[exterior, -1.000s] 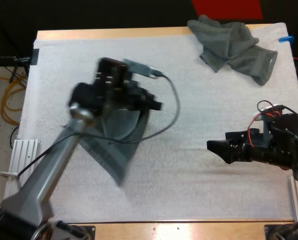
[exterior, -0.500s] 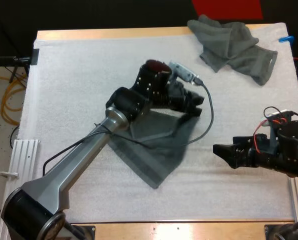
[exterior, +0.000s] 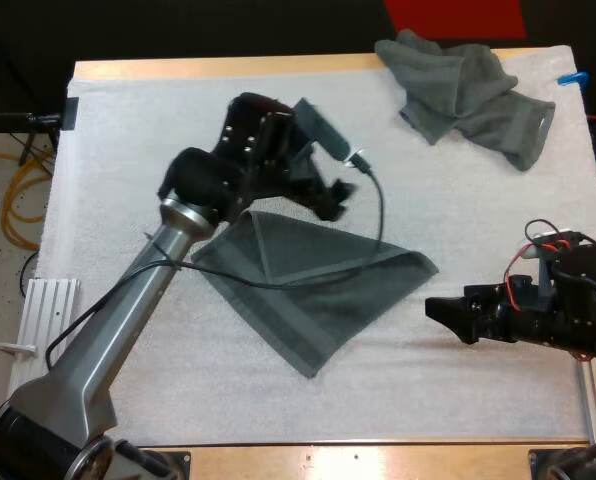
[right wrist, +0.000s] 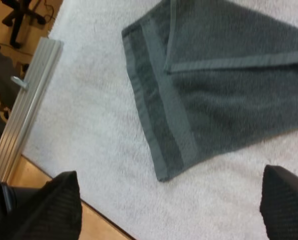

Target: Pick towel from pile fold and stack

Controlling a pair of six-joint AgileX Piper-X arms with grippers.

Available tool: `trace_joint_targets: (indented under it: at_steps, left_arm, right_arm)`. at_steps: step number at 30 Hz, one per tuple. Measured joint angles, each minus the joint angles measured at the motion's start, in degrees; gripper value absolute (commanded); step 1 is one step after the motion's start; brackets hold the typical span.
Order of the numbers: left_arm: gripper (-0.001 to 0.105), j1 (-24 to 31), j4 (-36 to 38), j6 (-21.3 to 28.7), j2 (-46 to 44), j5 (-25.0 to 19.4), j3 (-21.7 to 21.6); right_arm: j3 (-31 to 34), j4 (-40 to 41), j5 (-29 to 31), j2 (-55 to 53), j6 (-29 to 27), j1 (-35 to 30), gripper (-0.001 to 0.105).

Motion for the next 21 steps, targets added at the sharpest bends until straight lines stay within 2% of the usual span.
trace_joint_targets:
  at_steps: [2, 5, 8, 13, 16, 21]
  left_arm:
    - [0.083, 2.12, 3.59, 0.64, -0.19, -4.21, 0.00]
    - [0.083, 5.80, 9.75, 0.51, -0.18, -6.65, 0.00]
    - [0.083, 9.30, 13.67, 0.51, -0.18, -7.27, 0.00]
    - [0.083, 13.83, 17.04, 0.51, -0.44, -7.61, 0.00]
    - [0.083, 14.60, 17.45, 0.51, -1.82, -7.80, 1.09]
    - [0.083, 14.60, 17.58, 0.51, -6.57, -7.87, 5.35]
  right_arm:
    - [0.89, 0.09, -0.79, 0.49, 0.78, 1.15, 0.071]
    - [2.22, 0.08, -2.62, 2.53, 3.11, 4.65, 0.071]
    - [3.27, -1.96, -2.92, 5.69, 6.86, 10.56, 0.071]
    - [4.27, -10.33, -2.18, 12.15, 14.63, 19.03, 0.071]
    - [5.47, -15.42, -2.19, 17.18, 20.03, 21.61, 0.071]
    - [8.37, -26.24, -3.14, 26.11, 30.54, 21.94, 0.071]
